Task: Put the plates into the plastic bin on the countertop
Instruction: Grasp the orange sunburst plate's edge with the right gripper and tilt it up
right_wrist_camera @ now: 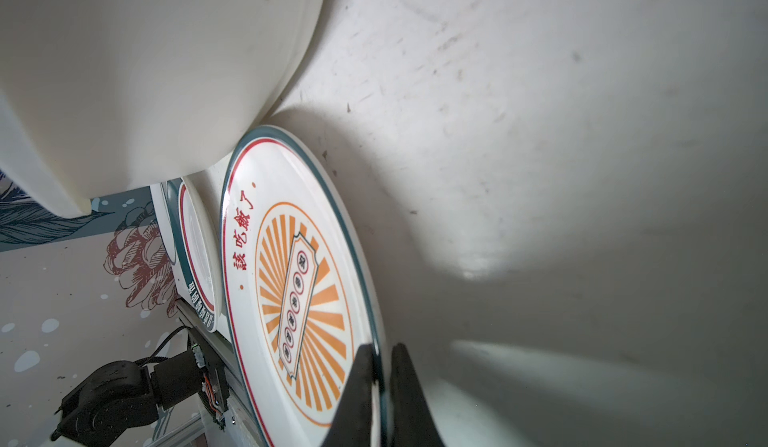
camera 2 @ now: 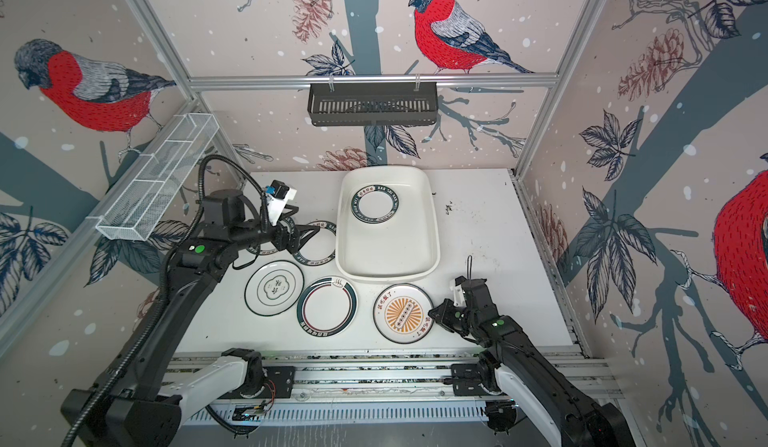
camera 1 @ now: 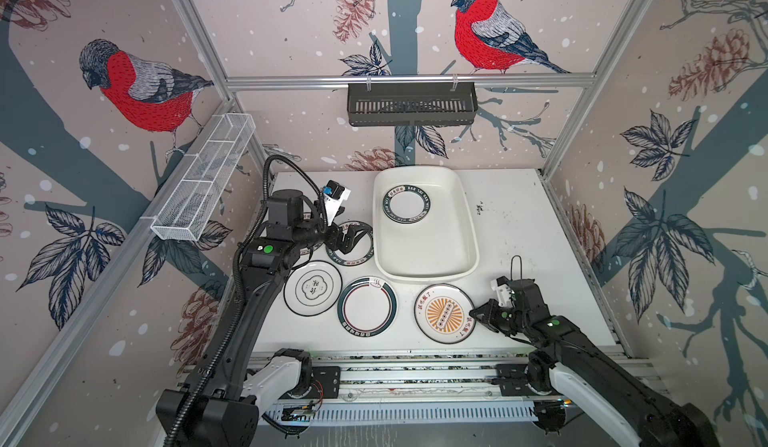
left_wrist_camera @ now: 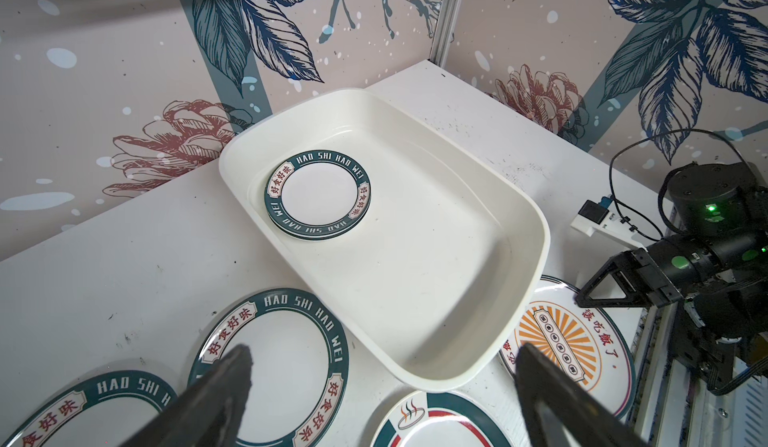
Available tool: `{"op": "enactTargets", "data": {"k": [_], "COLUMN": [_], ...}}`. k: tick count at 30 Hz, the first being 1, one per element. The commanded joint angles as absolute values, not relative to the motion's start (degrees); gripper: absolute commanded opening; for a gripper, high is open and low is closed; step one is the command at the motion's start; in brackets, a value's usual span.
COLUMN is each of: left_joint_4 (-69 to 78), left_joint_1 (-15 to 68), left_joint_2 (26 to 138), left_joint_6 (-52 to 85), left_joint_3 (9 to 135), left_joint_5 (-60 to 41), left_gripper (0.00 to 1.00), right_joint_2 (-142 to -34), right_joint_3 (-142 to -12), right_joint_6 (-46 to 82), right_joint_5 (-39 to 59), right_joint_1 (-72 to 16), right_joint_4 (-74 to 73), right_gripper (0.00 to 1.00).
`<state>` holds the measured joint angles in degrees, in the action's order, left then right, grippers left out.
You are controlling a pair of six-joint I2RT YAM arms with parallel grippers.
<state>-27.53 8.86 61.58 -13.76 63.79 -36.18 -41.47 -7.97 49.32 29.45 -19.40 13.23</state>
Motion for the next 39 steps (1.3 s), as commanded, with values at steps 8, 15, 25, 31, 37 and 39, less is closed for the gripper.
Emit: {"op": "enactTargets", "data": {"k": [8, 15, 25, 31, 37, 39], "left_joint_4": [-26.1, -26.1, -25.8, -25.5, -25.3, -25.2], "left_joint_1": [9.0, 8.9, 9.0, 9.0, 9.0, 9.0], "left_joint_2": [61.3, 61.5, 61.9, 62.4, 63.0, 63.1], "left_joint_6": [-13.8, -13.4, -12.9, -12.4, -12.3, -12.3], "left_joint_3": [64.9, 65.3, 65.6, 65.9, 66.3, 66.4], "left_joint_5": [-37.1, -37.3, -37.5, -37.9, -38.0, -37.9], "left_gripper": [0.97, 0.98, 0.98, 0.98, 0.98, 0.98], "right_joint_2": [-40.2, -40.5, -41.9, -43.2, -44.1, -44.3], "right_joint_3": [-9.3, -11.3, -14.1, -15.8, -17.5, -18.2], "right_joint_6": [48.2, 47.1, 44.2, 42.6, 40.6, 39.9], "right_joint_5": [27.9, 29.8, 31.8, 33.1, 35.1, 35.8], "right_joint_1": [-19.3, -19.3, -19.3, -19.3, -19.3, -19.3], "right_joint_4": [17.3, 18.6, 21.9, 23.4, 25.5, 26.3], "right_gripper": [0.02, 0.01, 0.01, 0.01, 0.01, 0.01]}}
